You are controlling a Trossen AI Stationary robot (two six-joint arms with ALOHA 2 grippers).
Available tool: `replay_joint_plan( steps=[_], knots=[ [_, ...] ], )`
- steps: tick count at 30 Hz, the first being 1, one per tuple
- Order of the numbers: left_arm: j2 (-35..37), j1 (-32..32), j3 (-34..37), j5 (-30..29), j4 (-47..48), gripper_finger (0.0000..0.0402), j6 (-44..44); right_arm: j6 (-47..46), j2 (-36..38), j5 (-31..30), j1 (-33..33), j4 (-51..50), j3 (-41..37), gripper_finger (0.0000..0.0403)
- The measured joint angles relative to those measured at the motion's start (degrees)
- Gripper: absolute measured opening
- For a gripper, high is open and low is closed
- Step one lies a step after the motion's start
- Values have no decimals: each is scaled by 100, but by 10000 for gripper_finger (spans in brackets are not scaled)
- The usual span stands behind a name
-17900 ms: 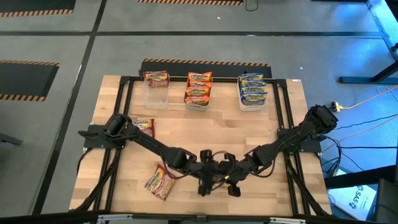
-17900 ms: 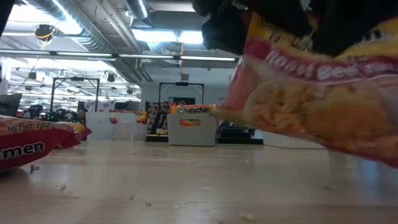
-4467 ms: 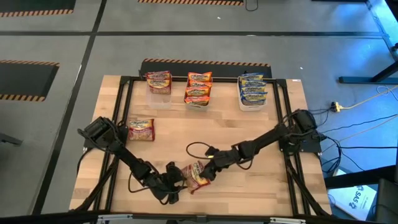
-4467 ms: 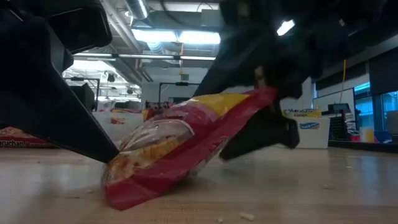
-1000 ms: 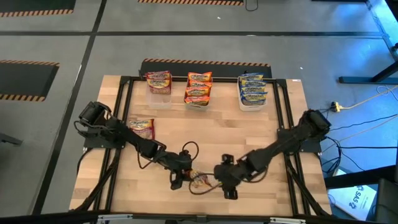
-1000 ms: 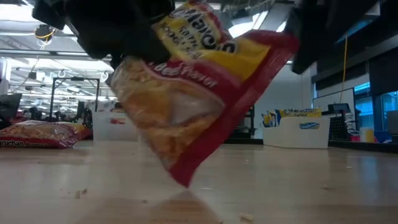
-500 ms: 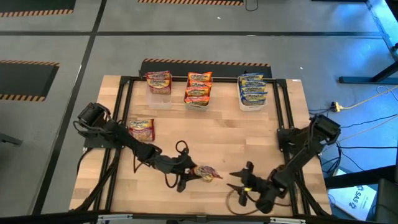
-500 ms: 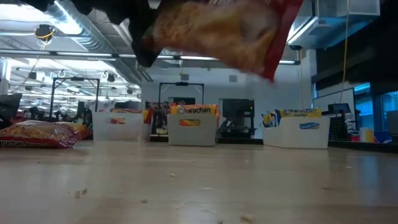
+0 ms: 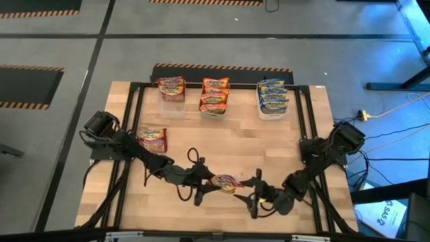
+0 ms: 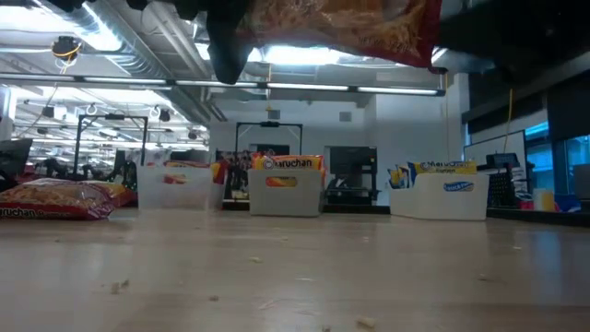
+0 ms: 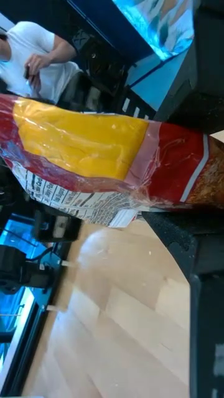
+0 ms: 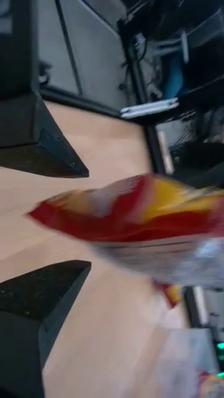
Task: Sort Maruchan noodles
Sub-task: Put the red noodle pack into the transparent bin
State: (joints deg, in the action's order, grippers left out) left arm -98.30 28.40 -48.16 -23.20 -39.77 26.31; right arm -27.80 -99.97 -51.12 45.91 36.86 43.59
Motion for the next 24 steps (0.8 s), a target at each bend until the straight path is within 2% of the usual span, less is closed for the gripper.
replay_joint_plan(
  steps=[3, 11, 20, 24],
  knots=[
    [-2, 4, 0, 7, 9, 160, -30, 438, 18, 62, -143, 362, 2, 211],
    [-2, 15, 0, 27, -34, 160, -142, 441, 16, 771, -498, 721, 2, 211],
    [-2, -35, 0, 63, -207, 160, -203, 854, -28, 1226, -743, 717, 239, 211],
    [-2, -38, 0, 60, -304, 160, -266, 872, -28, 1161, -780, 729, 280, 211]
  ],
)
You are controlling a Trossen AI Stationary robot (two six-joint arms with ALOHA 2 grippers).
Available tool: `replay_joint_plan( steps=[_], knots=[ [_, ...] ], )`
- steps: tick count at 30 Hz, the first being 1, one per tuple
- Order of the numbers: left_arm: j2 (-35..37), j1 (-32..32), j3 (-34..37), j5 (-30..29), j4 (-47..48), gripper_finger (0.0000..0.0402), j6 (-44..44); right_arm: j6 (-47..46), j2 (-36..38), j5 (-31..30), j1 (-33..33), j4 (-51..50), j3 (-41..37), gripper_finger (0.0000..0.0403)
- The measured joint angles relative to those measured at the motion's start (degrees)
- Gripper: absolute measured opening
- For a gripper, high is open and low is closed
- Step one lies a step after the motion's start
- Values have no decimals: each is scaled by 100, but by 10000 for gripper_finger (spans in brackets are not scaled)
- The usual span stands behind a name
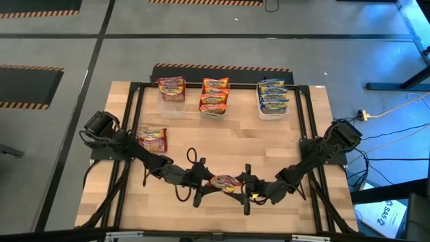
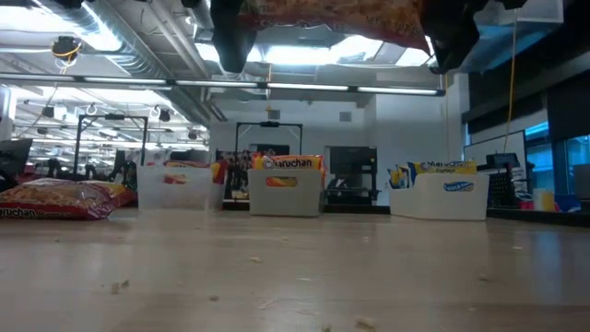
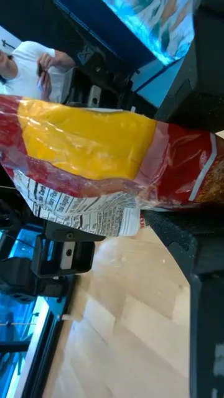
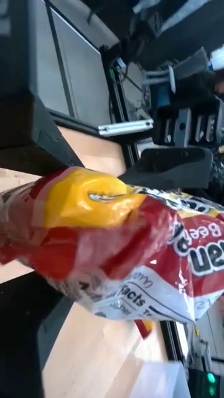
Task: Sort Maruchan noodles
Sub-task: Put the red noodle pack into the transparent bin
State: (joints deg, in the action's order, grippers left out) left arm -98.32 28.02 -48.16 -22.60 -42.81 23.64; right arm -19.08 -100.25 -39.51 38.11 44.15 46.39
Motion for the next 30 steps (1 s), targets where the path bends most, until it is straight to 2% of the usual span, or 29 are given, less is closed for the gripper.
replay_joint_plan(
  steps=[5, 11, 14, 17, 20, 24, 27, 30],
  knots=[
    [0, -10, 0, -71, -58, 160, -86, 9, 0, -144, -37, 23, 4, 203],
    [-7, -12, 0, -60, 3, 163, -178, 32, 0, -144, -36, -71, 11, 139],
    [-7, -15, 0, -11, 29, 179, -254, 34, 0, -125, -28, -73, 13, 122],
    [24, -21, 0, 167, 155, 205, -325, 34, 0, -94, -27, -107, 13, 126],
    [332, -70, -7, 507, 750, 229, -299, 32, 0, -94, -28, -170, 27, 137],
    [1023, -173, -78, 976, 2124, 237, -290, -154, 0, -24, -28, -499, 24, 130],
    [1463, -199, -209, 1031, 3081, 235, -396, -349, 0, 19, -40, -816, 24, 122],
    [1674, -298, -361, 1025, 3560, 234, -647, -543, 0, 49, -108, -1091, 22, 122]
  ],
)
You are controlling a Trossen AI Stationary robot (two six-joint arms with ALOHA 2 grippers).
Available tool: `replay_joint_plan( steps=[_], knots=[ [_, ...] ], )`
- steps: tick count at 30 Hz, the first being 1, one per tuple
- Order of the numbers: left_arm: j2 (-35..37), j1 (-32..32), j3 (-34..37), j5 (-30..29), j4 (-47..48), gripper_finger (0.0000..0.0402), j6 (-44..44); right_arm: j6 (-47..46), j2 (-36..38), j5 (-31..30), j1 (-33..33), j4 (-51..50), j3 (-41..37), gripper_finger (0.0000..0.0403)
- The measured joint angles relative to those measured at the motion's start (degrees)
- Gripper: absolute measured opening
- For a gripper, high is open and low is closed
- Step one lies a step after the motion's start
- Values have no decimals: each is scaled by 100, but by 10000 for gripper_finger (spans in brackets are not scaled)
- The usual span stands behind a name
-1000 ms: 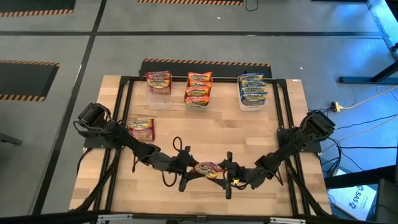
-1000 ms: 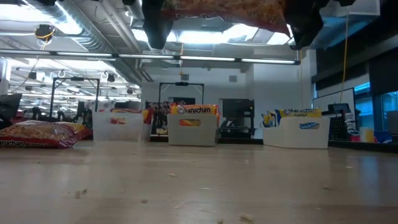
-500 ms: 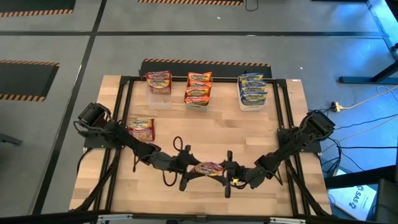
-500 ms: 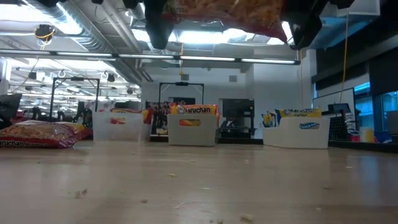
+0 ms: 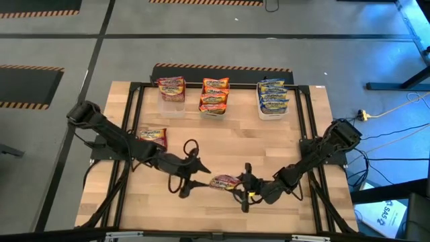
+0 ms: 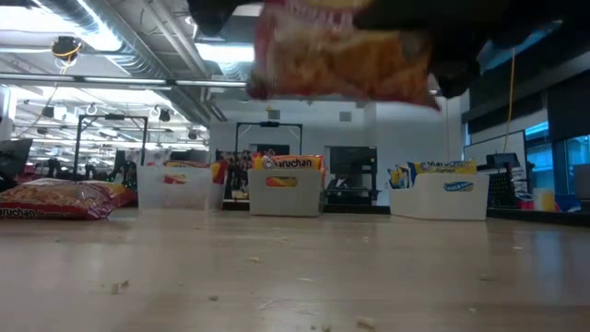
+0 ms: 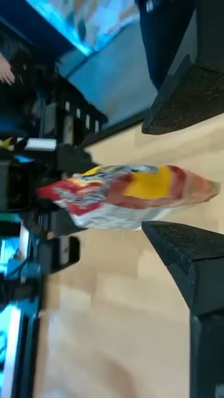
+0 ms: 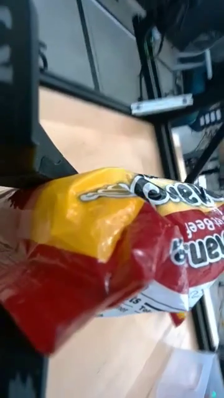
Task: Sort Maruchan noodles
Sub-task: Put the red noodle pack into the transparent bin
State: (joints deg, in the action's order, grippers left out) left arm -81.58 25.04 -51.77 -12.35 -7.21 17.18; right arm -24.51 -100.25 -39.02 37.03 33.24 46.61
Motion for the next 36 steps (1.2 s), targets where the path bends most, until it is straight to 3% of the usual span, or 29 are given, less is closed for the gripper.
replay_joint_plan(
  steps=[7, 15, 19, 26, 32, 36],
  knots=[
    [-214, -514, -648, 321, 1084, 233, -471, -89, 0, 127, -301, -439, 0, 128],
    [-949, -1172, -1852, 945, 2804, 233, -697, 53, 0, 743, -835, -652, -4, 129],
    [-1319, -1358, -2315, 1354, 3186, 233, -731, 104, 0, 863, -974, -679, -4, 130],
    [-1809, -1546, -2538, 2029, 3413, 233, -877, 245, 0, 863, -980, -646, -7, 130],
    [-1849, -1568, -2537, 2063, 3419, 227, -921, 237, 0, 819, -971, -601, -11, 130],
    [-1849, -1566, -2537, 2048, 3421, 196, -986, 212, 0, 820, -972, -591, -9, 130]
  ],
)
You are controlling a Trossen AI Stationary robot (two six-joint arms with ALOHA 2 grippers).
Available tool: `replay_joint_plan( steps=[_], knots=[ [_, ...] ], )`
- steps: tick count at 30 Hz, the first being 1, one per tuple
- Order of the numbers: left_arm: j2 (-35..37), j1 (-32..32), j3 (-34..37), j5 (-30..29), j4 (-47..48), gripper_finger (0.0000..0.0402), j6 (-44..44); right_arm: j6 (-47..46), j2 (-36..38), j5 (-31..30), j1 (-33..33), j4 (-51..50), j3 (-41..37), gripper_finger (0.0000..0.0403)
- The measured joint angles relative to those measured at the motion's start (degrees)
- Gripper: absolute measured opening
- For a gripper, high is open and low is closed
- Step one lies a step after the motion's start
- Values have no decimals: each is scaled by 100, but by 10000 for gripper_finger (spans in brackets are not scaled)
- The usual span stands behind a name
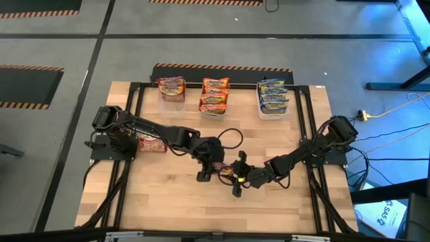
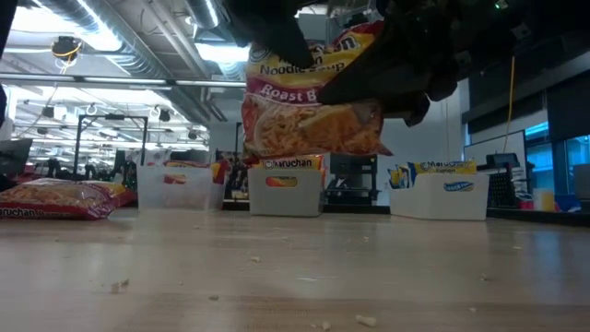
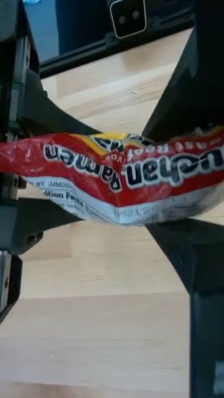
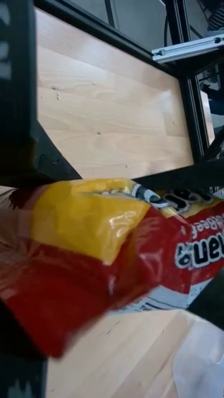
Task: Sort Maruchan noodles
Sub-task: Put the red noodle pack into the transparent bin
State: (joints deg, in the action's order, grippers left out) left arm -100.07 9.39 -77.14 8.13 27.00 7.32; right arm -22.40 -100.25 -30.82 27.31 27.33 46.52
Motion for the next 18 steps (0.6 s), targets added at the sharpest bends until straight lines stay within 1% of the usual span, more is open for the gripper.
replay_joint_plan(
  steps=[5, 8, 14, 16, 18],
  knots=[
    [2, -16, 0, 22, 21, 143, -25, -73, -2, -30, 2, -15, -2, 136],
    [4, -24, 0, -9, 31, 125, -14, -159, -2, -126, 4, 9, -2, 150],
    [4, 35, 2, -339, 59, 98, -26, -138, -1, -189, 1, 48, -2, 203],
    [21, 33, 7, -356, 72, 83, -93, -109, 65, -142, 4, -107, -2, 220],
    [54, 33, 9, -360, 88, 68, -170, 6, 180, 30, 4, -350, -2, 233]
  ],
)
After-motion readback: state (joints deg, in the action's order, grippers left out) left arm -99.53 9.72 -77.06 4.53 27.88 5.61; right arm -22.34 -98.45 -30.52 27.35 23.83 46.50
